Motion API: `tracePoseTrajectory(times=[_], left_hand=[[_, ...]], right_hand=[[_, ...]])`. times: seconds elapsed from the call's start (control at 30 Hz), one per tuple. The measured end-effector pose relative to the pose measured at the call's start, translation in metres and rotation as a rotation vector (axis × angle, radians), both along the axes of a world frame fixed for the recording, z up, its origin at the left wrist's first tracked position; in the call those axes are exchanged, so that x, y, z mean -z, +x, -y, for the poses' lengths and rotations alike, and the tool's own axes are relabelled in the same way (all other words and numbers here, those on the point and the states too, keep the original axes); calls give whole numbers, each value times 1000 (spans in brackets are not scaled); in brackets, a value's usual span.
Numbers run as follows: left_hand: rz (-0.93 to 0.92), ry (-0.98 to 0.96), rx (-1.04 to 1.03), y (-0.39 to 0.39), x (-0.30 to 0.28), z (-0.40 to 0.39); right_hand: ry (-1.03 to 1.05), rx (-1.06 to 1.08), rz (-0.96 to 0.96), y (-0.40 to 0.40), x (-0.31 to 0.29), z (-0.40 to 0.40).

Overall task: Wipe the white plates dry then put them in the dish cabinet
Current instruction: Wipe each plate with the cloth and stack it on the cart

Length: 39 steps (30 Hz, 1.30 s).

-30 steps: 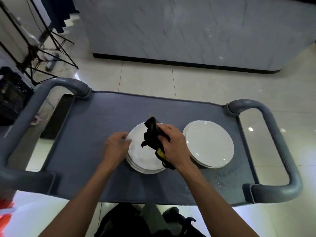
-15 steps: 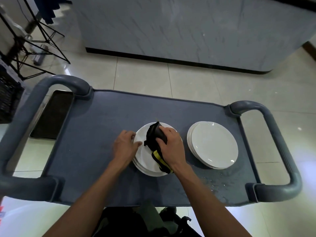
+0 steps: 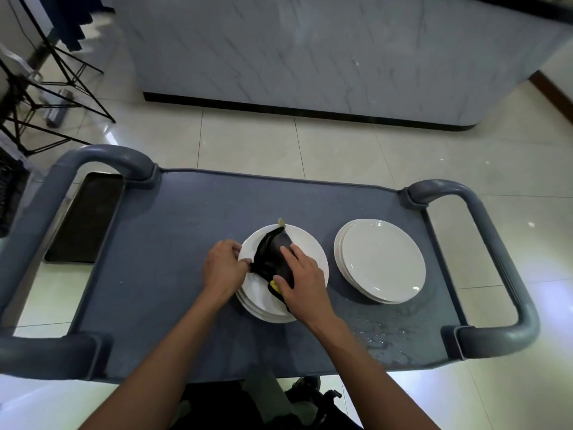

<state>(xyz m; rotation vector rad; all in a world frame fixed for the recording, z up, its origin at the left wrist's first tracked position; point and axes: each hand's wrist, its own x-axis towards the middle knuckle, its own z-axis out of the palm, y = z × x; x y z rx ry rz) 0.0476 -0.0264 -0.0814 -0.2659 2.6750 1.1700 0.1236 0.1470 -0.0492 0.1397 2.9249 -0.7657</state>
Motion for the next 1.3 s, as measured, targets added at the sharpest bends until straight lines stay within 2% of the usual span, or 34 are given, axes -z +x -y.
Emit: tracePoseTrajectory(times=[0.23, 0.43, 0.67, 0.9, 1.13, 1.3], left_hand=[[63, 75, -21, -3, -14, 0], [91, 211, -24, -6, -25, -2], [346, 579, -73, -3, -47, -5], [475, 726, 76, 8, -66, 3], [441, 769, 161, 9, -72, 8], [384, 794, 139, 8, -76, 10]], right_hand=[[-43, 49, -30, 1, 1, 2], [-116, 91, -79, 3, -3, -1], [-152, 88, -142, 8, -6, 1], [-93, -35, -212, 10, -3, 9], [-25, -77, -357, -8, -11, 14], [39, -90, -416, -25, -31, 10]])
